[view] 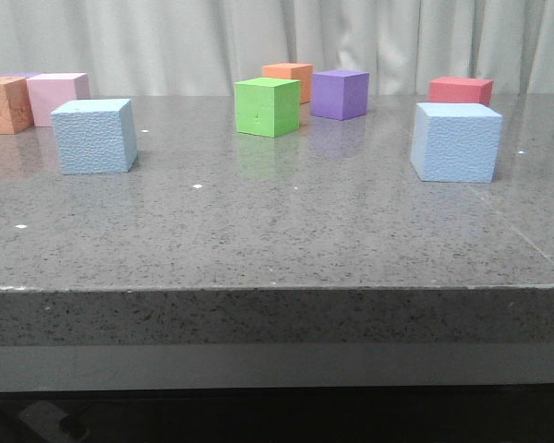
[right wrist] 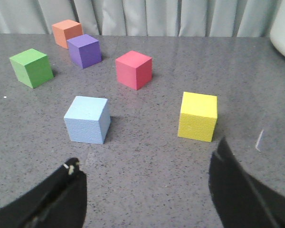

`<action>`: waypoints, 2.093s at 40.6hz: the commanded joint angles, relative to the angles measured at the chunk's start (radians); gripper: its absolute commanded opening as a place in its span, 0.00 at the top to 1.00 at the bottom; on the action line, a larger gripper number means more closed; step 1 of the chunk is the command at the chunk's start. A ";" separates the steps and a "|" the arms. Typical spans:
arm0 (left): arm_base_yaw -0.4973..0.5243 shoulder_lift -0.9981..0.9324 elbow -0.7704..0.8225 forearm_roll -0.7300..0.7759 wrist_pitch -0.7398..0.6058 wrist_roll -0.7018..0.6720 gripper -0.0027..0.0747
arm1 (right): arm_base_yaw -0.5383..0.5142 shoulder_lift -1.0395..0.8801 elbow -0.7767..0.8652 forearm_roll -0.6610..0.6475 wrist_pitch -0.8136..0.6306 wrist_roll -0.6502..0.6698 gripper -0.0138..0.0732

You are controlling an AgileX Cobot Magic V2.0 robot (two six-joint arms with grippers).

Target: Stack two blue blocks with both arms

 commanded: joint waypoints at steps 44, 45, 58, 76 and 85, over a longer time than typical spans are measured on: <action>-0.014 0.020 -0.024 0.000 -0.081 0.001 0.33 | 0.351 0.822 -0.584 -0.164 0.288 0.144 0.24; -0.014 0.020 -0.024 0.000 -0.081 0.001 0.33 | 0.363 0.833 -0.596 -0.196 0.289 0.166 0.24; -0.014 0.020 -0.024 0.000 -0.081 0.001 0.33 | 0.378 0.911 -0.613 -0.223 0.135 0.185 0.24; -0.014 0.020 -0.024 0.000 -0.081 0.001 0.33 | 0.377 1.111 -0.670 -0.222 0.119 0.327 0.15; -0.014 0.020 -0.024 0.000 -0.081 0.001 0.33 | 0.376 1.204 -0.734 -0.265 0.121 0.446 0.15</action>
